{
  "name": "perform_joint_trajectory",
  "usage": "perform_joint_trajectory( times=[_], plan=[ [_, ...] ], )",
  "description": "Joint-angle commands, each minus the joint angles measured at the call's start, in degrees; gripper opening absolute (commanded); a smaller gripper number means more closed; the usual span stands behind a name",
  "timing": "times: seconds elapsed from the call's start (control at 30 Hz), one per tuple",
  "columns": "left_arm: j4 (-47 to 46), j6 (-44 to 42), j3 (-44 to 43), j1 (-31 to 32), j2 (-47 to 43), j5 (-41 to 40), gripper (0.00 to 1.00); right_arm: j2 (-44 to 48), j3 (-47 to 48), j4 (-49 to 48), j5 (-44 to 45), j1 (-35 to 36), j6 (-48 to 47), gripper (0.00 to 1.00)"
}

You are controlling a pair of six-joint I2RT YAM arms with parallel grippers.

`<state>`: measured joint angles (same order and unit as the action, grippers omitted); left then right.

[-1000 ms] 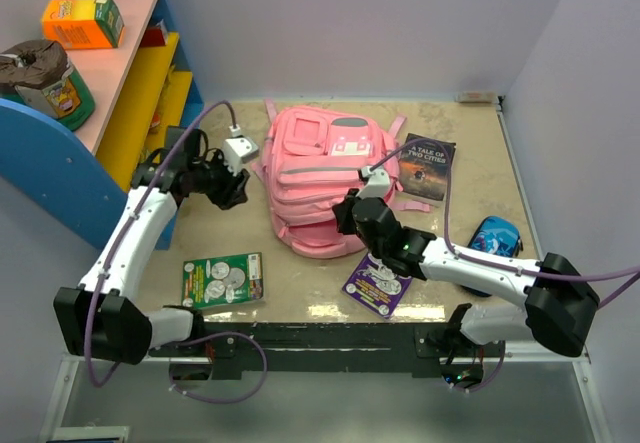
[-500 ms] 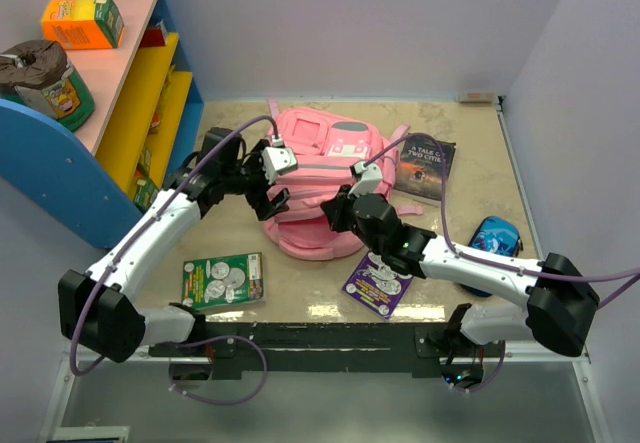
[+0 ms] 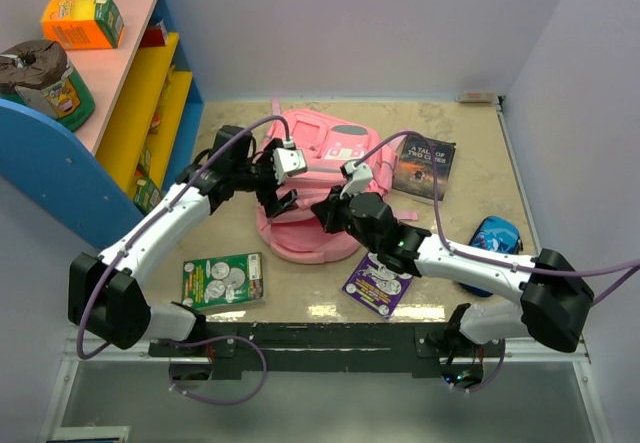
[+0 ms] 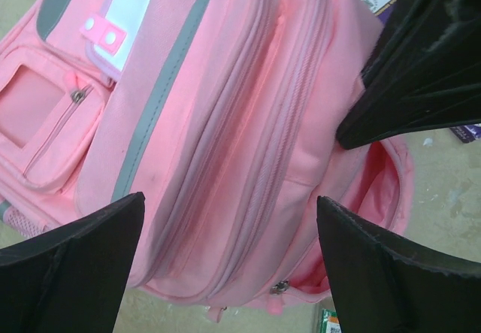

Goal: Pack the student bag
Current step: Unzip the student bag at the center of the board, then adjust the student bag at the center of the board.

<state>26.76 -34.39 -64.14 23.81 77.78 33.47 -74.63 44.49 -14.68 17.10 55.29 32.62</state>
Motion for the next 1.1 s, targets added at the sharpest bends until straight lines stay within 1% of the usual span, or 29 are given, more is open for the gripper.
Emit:
perform_joint_trajectory(
  times=[0.0, 0.17, 0.27, 0.33, 0.53, 0.67, 0.77, 0.83, 0.87, 0.9, 0.93, 0.97, 1.0, 1.07],
  plan=[
    [-3.02, -3.49, 0.77, 1.94, 0.09, 2.83, 1.0, 0.01, 5.17, -7.04, -2.16, 0.43, -1.42, 0.0],
    [-3.56, -3.57, -4.23, 1.94, 0.27, -2.62, 1.0, 0.01, 4.65, -6.24, -2.78, 0.44, -1.51, 0.0],
    [-4.0, -5.51, -5.2, 1.94, 1.06, -6.04, 1.0, 0.28, 3.94, -6.59, -3.21, 0.44, -1.25, 0.0],
    [-4.88, -6.12, -4.86, 2.03, 1.41, -6.66, 1.0, 0.36, 3.59, -6.94, -3.48, 0.52, -0.98, 0.0],
    [-1.19, -11.92, -0.73, 1.94, 2.73, 0.88, 1.0, 1.5, 3.32, -7.47, -3.65, 0.52, -1.68, 0.0],
    [-3.03, -12.89, 0.33, 2.03, 4.57, -0.08, 1.0, 1.68, 3.5, -7.29, -4.88, 0.52, -2.39, 0.0],
    [-3.56, -13.77, -1.59, 1.94, 7.2, 0.97, 1.0, 1.24, 3.5, -7.73, -6.11, 0.61, -2.65, 0.0],
    [-3.12, -12.99, -3.18, 1.94, 8.7, 2.38, 0.89, 1.33, 3.41, -7.73, -5.85, 0.61, -2.48, 0.0],
    [-2.77, -11.94, -5.1, 1.94, 10.27, 2.73, 0.71, 1.59, 3.32, -7.74, -5.59, 0.61, -2.48, 0.0],
    [-1.2, -11.67, -6.16, 1.94, 11.07, 3.17, 0.56, 1.68, 3.24, -7.47, -5.33, 0.61, -2.56, 0.0],
    [-0.49, -11.23, -7.83, 1.94, 11.78, 3.44, 0.2, 1.86, 3.15, -7.38, -4.63, 0.52, -2.65, 0.0],
    [0.3, -10.44, -8.19, 1.94, 12.48, 3.53, 0.08, 1.86, 3.15, -7.12, -4.27, 0.61, -2.74, 0.0],
    [0.48, -10.43, -8.37, 1.94, 12.49, 3.53, 0.01, 1.86, 3.23, -6.6, -4.01, 0.52, -2.91, 0.0],
    [-0.56, -9.12, -7.67, 1.94, 11.61, 2.83, 0.0, 1.51, 3.67, -5.98, -3.48, 0.52, -3.09, 0.0]
  ],
)
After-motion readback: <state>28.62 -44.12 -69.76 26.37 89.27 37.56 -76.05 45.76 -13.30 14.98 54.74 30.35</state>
